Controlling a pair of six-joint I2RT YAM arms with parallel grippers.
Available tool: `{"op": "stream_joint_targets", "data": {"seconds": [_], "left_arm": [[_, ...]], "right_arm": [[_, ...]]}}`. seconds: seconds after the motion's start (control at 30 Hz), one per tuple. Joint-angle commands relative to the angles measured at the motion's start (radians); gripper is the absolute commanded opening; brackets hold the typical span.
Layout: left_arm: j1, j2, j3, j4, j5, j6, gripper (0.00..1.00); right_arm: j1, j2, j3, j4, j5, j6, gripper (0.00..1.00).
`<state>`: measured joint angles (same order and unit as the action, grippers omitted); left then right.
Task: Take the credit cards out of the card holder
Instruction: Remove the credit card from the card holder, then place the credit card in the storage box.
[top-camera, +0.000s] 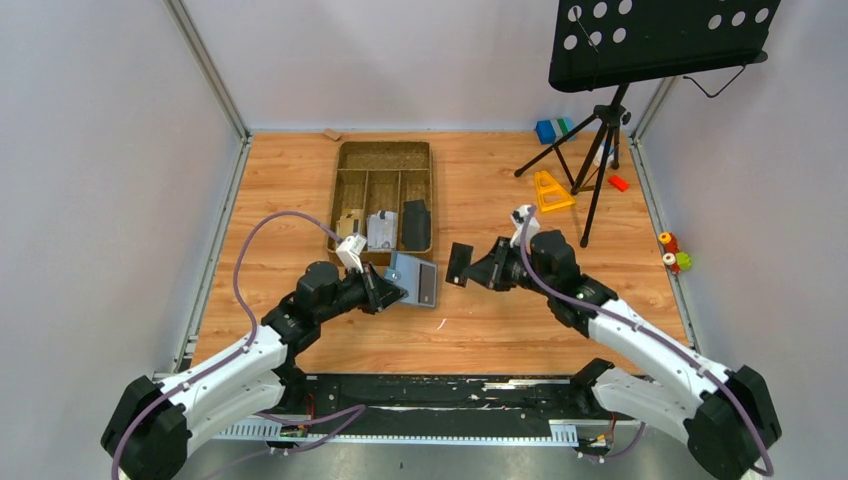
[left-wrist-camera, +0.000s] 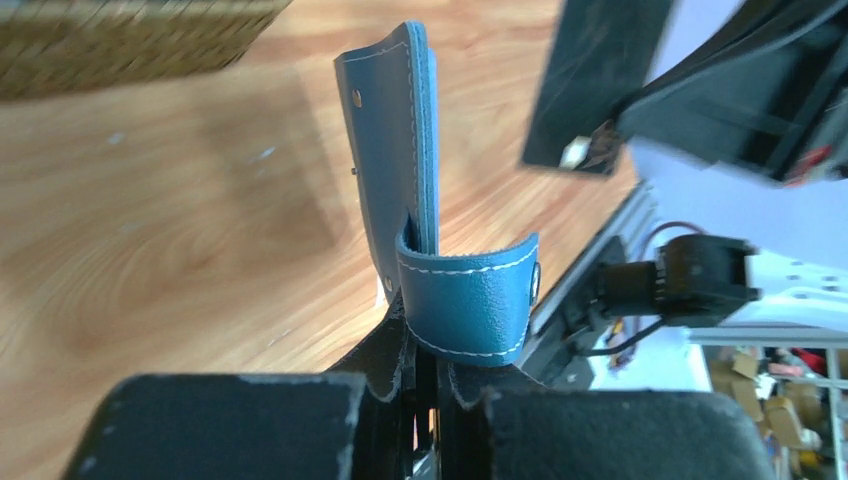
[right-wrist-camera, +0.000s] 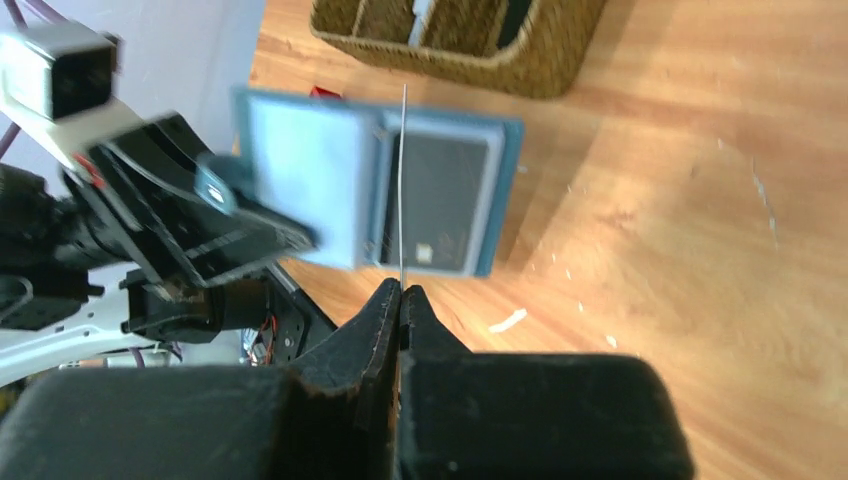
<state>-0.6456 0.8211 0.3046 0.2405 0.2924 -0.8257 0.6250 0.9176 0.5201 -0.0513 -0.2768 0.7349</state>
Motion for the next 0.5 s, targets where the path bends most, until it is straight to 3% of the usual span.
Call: {"op": "stream_joint_targets", "data": {"seconds": [0.0, 0.2, 0.47], "left_arm": [[0.002, -0.026, 0.026, -0.221, -0.077, 0.083, 0.00], [0.002, -0.083, 0.050, -0.437, -0.189, 0.126, 0.00], [0.003, -0.074, 0.035, -0.415, -0.176, 0.184, 0.00]], "right_arm": [[-0.004, 0.167, 0.201, -0.018, -0.001, -0.118, 0.00], [-0.004, 0.467, 0.504, -0.126, -0.042, -0.178, 0.00], [-0.003, 0.777, 0.806, -0.196, -0.008, -0.234, 0.00]]}}
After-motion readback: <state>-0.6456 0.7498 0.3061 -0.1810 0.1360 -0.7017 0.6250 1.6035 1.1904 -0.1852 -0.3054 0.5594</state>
